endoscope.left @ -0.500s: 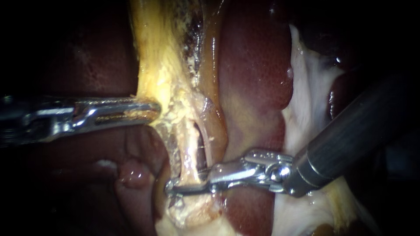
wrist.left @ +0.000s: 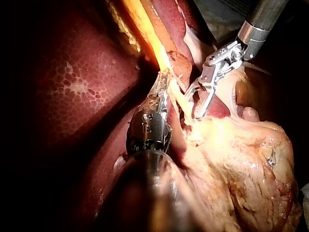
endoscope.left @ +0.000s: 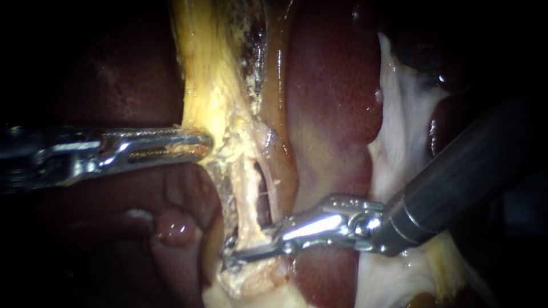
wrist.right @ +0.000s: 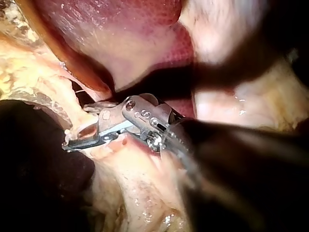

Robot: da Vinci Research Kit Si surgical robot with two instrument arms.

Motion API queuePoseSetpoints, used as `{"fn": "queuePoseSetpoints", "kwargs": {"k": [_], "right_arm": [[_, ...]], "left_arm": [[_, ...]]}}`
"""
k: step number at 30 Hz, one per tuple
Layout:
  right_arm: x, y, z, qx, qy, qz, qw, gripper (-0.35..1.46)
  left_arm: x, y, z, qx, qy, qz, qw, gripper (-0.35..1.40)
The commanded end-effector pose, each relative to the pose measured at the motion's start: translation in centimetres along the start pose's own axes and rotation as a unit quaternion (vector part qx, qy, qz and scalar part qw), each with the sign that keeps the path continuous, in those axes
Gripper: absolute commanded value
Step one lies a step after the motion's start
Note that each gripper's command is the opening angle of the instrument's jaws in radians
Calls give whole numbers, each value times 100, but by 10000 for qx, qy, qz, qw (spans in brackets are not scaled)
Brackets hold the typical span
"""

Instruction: Going back first clip left tube

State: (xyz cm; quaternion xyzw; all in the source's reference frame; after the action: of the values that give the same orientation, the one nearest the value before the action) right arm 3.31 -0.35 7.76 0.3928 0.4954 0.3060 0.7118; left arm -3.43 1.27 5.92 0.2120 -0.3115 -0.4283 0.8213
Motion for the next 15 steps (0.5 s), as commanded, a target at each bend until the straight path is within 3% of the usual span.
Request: {"fn": "queuePoseSetpoints", "kwargs": {"k": [1,9,15], "right_arm": [[3,-1,-3,-22,65,-119,9999,58],[11,-6,-35,135,40,-853,9963,60],[13,-8,-57,176,29,-1386,9902,60]], "left_arm": [[0,0,0,-1,3,-2,10000,-35],[0,1,0,-2,2,-1,10000,-35],[1,1,0,0,3,0,10000,-35]]}}
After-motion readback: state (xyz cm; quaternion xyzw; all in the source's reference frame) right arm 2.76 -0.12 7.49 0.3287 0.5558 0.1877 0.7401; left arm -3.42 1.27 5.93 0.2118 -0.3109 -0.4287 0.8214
